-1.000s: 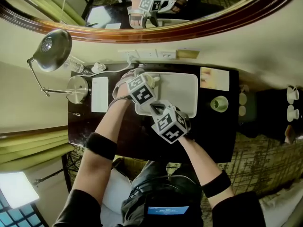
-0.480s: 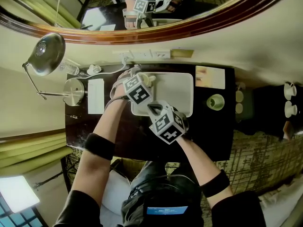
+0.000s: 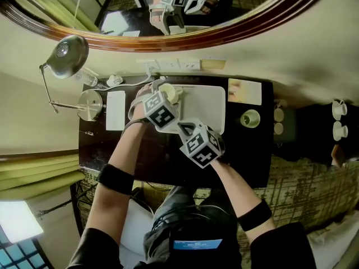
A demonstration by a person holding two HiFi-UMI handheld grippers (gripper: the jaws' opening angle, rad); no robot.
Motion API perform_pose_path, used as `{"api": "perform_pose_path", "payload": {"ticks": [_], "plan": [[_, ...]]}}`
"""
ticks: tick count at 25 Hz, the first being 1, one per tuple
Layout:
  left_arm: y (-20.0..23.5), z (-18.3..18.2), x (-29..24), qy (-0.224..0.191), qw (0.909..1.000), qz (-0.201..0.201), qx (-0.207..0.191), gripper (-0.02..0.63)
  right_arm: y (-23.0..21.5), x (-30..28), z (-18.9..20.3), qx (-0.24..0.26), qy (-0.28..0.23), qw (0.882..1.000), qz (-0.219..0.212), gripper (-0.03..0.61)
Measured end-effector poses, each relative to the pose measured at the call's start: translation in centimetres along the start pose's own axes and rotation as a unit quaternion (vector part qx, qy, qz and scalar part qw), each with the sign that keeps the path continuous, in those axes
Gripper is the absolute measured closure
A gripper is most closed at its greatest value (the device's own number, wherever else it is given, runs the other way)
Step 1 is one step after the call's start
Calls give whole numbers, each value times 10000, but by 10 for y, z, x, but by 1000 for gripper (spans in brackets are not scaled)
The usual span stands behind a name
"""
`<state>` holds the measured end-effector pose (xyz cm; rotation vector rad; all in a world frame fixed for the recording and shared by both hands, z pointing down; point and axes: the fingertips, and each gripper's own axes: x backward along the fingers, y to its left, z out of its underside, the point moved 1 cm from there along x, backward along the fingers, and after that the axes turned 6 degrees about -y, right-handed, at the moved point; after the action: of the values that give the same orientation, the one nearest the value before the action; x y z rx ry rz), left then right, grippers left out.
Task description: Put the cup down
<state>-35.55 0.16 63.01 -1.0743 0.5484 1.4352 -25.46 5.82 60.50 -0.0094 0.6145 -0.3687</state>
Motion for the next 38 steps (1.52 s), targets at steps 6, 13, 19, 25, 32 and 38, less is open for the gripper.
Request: {"api": "perform_pose_path", "payload": {"ticks": [6, 13, 19, 25, 32, 38], "plan": [[-26, -18, 62, -267, 9981, -407, 370, 265, 5, 45, -5, 216, 101, 9997, 9, 577], [-68, -50, 128, -903, 9827, -1063, 1219, 575, 5, 103, -2, 241, 13, 9997, 50, 577], [-117, -68, 152, -1368, 9610, -1071, 2149, 614, 3, 150, 3, 131, -162, 9998, 80, 577], [-162, -76, 165, -1860, 9248, -932, 3185, 614, -2, 186, 15, 46, -268, 9993, 237, 577], [-205, -77, 166, -2108, 9024, -1159, 3576, 614, -14, 220, 51, -169, -219, 9980, 572, 577], [-215, -56, 163, -2140, 8854, -1457, 3861, 614, -20, 239, 67, -314, -258, 9964, 748, 577]]}}
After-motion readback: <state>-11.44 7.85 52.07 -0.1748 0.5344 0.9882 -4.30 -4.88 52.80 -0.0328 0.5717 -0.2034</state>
